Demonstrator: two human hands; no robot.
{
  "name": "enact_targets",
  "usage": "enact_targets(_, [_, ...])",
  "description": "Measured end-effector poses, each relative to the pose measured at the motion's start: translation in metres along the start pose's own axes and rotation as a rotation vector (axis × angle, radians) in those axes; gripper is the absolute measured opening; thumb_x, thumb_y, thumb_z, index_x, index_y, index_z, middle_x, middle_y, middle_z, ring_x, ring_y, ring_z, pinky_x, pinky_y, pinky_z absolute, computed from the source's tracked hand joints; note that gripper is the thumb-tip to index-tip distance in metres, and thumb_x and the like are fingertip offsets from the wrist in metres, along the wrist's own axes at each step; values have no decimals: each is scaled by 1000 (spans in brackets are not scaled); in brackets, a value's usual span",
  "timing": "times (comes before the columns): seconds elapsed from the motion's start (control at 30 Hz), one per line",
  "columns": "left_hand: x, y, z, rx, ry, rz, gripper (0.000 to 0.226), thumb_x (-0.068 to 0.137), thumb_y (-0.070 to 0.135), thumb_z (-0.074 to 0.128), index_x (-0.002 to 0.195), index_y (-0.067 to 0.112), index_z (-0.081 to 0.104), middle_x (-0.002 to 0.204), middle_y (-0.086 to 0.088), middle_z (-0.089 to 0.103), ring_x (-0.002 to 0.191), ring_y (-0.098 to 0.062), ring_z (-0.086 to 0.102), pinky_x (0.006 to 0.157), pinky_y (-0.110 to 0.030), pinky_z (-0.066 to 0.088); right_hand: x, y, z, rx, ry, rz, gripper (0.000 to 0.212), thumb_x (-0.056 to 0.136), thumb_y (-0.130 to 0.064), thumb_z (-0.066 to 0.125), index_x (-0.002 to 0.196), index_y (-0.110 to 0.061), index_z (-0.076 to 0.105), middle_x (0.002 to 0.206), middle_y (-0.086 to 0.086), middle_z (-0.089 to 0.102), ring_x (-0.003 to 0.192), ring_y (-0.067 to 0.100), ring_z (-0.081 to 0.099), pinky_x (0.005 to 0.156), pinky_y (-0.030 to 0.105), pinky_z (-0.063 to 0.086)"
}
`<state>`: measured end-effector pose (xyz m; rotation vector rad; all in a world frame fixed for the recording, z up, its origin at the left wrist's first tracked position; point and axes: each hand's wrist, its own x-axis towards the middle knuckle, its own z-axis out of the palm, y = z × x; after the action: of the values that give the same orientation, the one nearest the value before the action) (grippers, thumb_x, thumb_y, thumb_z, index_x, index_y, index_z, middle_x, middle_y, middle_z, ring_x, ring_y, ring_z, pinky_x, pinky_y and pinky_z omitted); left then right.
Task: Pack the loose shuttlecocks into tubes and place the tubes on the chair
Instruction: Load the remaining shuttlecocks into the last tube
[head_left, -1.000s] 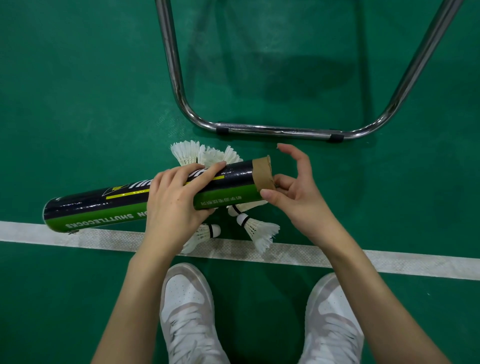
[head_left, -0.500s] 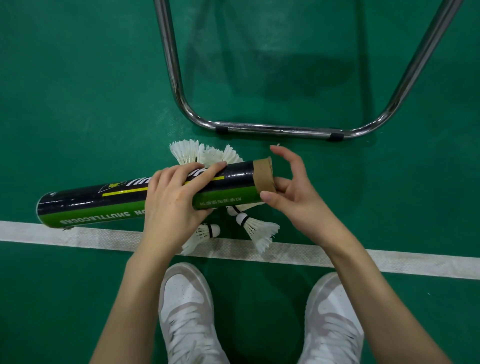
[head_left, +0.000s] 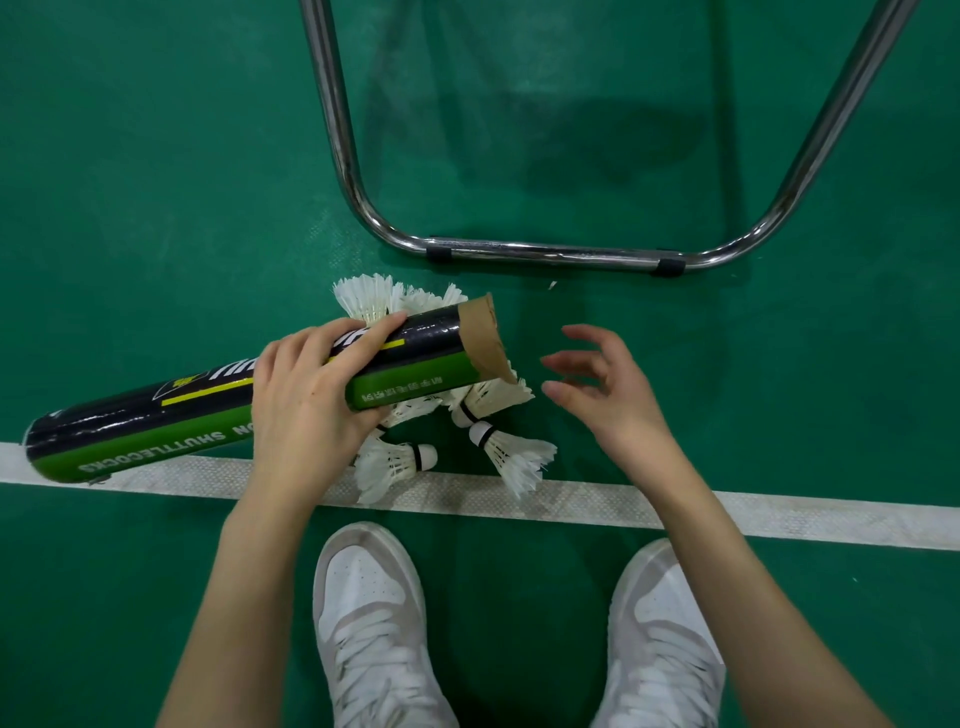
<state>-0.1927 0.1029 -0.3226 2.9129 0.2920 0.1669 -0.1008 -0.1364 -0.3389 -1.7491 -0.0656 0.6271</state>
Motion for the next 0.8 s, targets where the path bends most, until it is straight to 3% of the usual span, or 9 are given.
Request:
enact_targets(0.1, [-1,-1,2,-11,-6,-3,89,60,21,85,135,35,41,120,-6,57,106,-33,50,93,-48,34,9,15,14,-19,-21,54,42,80,-10,72,108,-33,51,102,-9,64,102,7,60,98,29,46])
enact_targets(0.33, [-3,-4,4,-23,-5,-8,87,60,21,86,135,34,42,119,-8,58,105,-35,50,92,-48,34,21,30,33,-218,-60,-15,14,86,-16,66,99,-21,64,92,-12,64,85,-1,58,76,7,43])
enact_targets(0.57, [-4,-5,6,-39,-26,-16,89,59,22,86,135,35,42,120,-7,57,106,-34,50,93,-48,34,19,34,24,-230,-7,-4,3,87,-16,64,90,-15,63,85,-7,66,81,2,61,72,14,48])
enact_targets(0.7, [-3,-4,7,-39,-27,-12,88,60,23,86,136,34,43,120,-5,57,107,-33,50,93,-47,34,12,31,13,-162,92,17,4,87,-16,64,88,-19,62,84,-11,65,83,-1,61,69,5,44])
enact_targets(0.8, [-4,-2,6,-38,-25,-5,88,60,23,85,136,34,43,120,-5,57,107,-33,50,93,-47,33,6,25,2,-111,157,-7,10,87,-16,64,83,-24,60,83,-10,66,82,2,62,76,15,47])
